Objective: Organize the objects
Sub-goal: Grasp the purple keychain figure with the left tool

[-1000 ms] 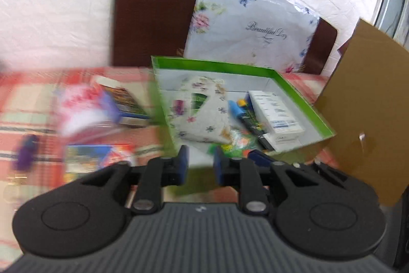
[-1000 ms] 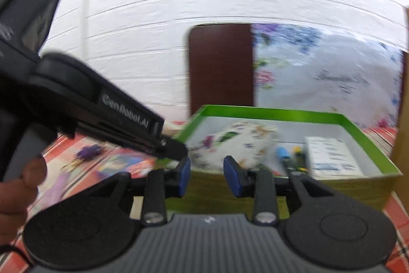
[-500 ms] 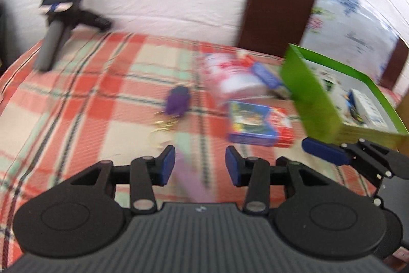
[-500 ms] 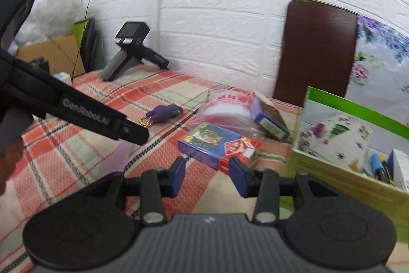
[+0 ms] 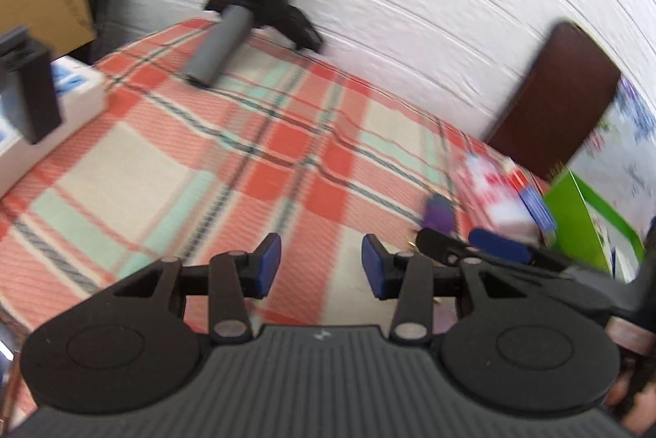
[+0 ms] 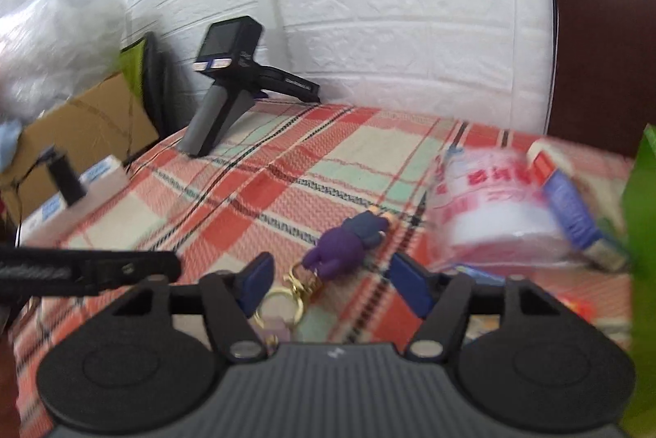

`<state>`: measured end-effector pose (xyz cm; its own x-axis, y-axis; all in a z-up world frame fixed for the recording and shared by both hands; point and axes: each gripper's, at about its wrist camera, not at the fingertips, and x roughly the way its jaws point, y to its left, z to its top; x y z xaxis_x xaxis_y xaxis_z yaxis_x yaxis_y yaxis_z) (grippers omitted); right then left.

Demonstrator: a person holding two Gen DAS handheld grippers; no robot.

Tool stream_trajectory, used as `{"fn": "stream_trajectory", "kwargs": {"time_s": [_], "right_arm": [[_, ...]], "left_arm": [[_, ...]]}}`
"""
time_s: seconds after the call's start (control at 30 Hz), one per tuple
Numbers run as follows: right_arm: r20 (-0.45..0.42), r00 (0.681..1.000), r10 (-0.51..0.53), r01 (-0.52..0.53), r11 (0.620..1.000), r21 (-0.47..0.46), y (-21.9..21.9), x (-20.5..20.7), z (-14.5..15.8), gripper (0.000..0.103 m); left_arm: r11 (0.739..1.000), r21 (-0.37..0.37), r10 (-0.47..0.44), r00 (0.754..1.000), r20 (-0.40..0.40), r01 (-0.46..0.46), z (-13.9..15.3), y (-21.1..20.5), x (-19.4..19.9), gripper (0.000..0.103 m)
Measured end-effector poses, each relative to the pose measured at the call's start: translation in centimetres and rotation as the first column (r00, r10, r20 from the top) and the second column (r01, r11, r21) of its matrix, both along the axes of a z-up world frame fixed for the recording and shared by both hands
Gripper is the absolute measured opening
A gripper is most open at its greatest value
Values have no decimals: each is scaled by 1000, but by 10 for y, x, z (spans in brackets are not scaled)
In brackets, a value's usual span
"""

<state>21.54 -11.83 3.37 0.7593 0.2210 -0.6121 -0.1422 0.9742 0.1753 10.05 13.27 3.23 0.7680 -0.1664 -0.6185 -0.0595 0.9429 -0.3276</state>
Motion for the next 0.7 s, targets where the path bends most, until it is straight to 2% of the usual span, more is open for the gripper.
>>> {"fn": "stream_trajectory", "kwargs": {"time_s": [0.03, 0.07, 0.1, 0.13, 0.3, 0.37, 0.4, 0.5, 0.57, 0.6, 0.63, 0.67, 0.7], "right_arm": [[-5, 1000, -10, 10, 1000, -18, 4, 4, -5, 67], [30, 1000, -8, 9, 998, -60, 10, 1, -6, 60], [41, 999, 16, -13, 996, -89, 15, -1, -6, 42], [44, 998, 44, -40, 995, -95, 18, -6, -4, 38], [69, 982, 176, -161, 969, -187, 35, -56, -1, 38], [71, 979, 192, -175, 965, -195, 35, -76, 0, 38], [73, 978, 194, -177, 964, -198, 34, -84, 1, 38], [84, 973, 215, -193, 958, -212, 36, -107, 1, 38], [92, 965, 245, -219, 949, -226, 38, -120, 1, 39], [93, 961, 260, -234, 944, -231, 39, -127, 1, 39], [94, 957, 275, -247, 940, -238, 40, -133, 0, 39], [87, 956, 281, -253, 937, -240, 39, -138, 0, 40], [86, 957, 277, -250, 938, -238, 38, -142, -1, 40]], "left_arm": [[1000, -12, 10, 1000, -5, -10, -1, 5, 1, 46], [1000, -21, 16, 1000, -9, -16, -1, 9, 0, 46], [999, -28, 16, 1000, -13, -17, -2, 11, 1, 46], [999, -33, 12, 1000, -16, -12, -3, 12, 0, 46], [991, -108, -80, 996, -36, 76, -8, -3, -2, 46], [982, -128, -143, 989, -48, 136, -9, -18, -6, 63], [977, -136, -173, 983, -57, 164, -10, -27, -8, 75], [964, -112, -250, 965, -72, 242, -13, -53, -15, 77], [959, -57, -280, 957, -77, 276, -13, -69, -22, 76], [955, -42, -295, 952, -80, 293, -13, -74, -24, 69], [948, -42, -317, 945, -87, 314, -13, -78, -25, 48], [946, -44, -324, 941, -100, 321, -14, -80, -26, 44], [949, -39, -317, 942, -108, 314, -16, -81, -26, 33]]}}
